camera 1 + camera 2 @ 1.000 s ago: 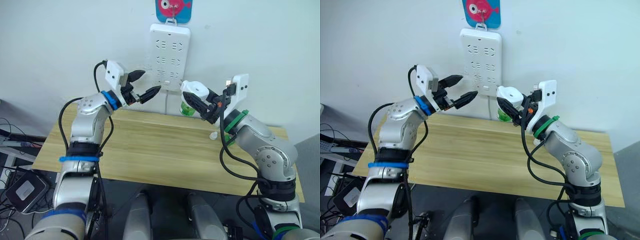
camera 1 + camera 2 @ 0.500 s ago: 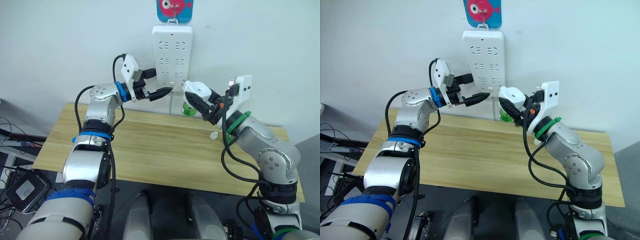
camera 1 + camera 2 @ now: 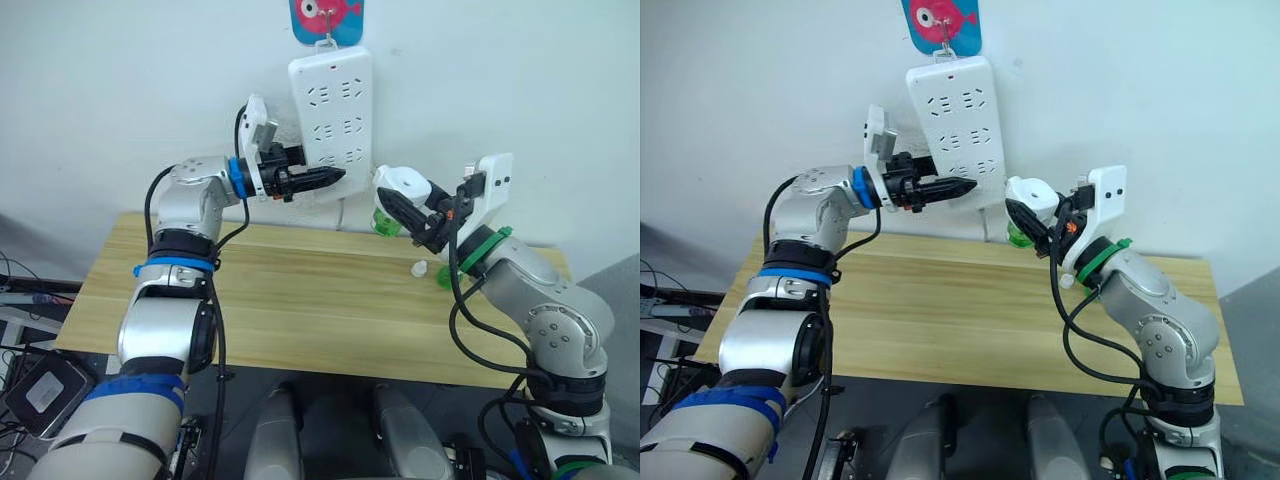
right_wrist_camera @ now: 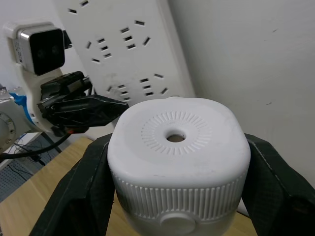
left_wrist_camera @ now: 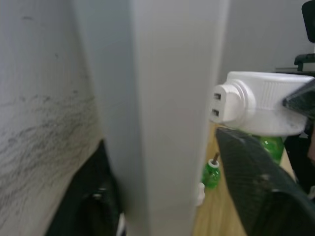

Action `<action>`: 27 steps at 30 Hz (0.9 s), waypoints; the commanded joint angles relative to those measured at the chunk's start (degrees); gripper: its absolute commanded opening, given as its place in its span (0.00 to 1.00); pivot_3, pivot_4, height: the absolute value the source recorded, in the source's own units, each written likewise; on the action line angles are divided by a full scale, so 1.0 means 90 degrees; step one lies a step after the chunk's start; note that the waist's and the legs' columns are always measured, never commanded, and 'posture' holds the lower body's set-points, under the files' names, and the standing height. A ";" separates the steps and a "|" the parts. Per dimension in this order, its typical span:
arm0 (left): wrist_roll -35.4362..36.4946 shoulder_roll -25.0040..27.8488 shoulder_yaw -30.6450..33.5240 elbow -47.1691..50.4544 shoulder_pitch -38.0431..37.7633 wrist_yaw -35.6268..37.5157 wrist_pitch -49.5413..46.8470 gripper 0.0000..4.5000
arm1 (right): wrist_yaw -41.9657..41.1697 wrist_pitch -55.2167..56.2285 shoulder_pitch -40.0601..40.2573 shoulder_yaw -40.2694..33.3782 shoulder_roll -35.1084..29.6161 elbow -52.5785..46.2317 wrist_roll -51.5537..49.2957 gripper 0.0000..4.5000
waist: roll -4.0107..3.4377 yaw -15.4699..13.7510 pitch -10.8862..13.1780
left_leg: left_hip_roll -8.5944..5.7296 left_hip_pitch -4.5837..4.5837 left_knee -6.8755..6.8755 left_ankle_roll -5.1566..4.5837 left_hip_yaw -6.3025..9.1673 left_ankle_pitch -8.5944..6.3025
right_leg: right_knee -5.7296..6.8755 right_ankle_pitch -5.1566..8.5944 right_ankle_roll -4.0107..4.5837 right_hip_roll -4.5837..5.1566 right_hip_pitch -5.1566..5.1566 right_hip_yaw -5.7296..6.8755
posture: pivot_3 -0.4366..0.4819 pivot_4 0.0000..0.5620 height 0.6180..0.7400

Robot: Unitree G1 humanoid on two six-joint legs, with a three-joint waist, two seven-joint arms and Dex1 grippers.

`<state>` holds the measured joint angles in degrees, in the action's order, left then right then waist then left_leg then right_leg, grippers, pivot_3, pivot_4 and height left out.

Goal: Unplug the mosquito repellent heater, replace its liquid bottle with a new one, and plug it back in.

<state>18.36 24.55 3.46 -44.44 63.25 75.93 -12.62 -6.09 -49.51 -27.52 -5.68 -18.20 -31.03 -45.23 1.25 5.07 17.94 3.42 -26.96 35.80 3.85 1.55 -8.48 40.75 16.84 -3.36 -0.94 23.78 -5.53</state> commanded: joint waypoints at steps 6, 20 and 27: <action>0.0308 0.0117 0.0170 0.0603 -0.0122 0.0023 -0.0575 0.30 | 0.0252 -0.0198 -0.0181 -0.0113 -0.0024 -0.0552 -0.0231 0.69 | 0.0000 0.0000 0.0000 | -0.0001 -0.0001 0.0003 0.0000 -0.0002 0.0000 | 0.0002 0.0000 0.0000 0.0001 0.0001 -0.0001 | 0.35 0.43 1.00; 0.0324 0.0047 0.0181 0.0775 -0.0240 -0.0160 -0.0633 0.30 | 0.0778 -0.0654 -0.0715 0.0587 0.0153 -0.0423 0.0393 0.69 | 0.0000 -0.0002 0.0000 | 0.0001 -0.0002 0.0007 0.0000 -0.0003 0.0000 | 0.0012 0.0000 0.0001 0.0000 0.0009 -0.0002 | 0.35 0.44 1.00; 0.0284 0.0032 0.0131 0.0766 -0.0261 -0.0179 -0.0544 0.30 | 0.0799 -0.0607 -0.0841 0.0566 0.0401 -0.0275 0.0589 0.69 | 0.0000 0.0000 0.0000 | 0.0003 -0.0001 0.0007 0.0000 -0.0004 0.0000 | 0.0014 0.0000 0.0001 -0.0001 0.0010 -0.0003 | 0.35 0.45 1.00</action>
<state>19.98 24.94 4.40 -39.93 60.84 73.40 -18.24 0.62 -56.01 -33.35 0.09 -15.12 -32.75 -40.46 1.25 5.08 17.94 3.45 -26.97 35.87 3.85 1.51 -8.48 40.89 16.84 -3.35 -0.95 23.87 -5.56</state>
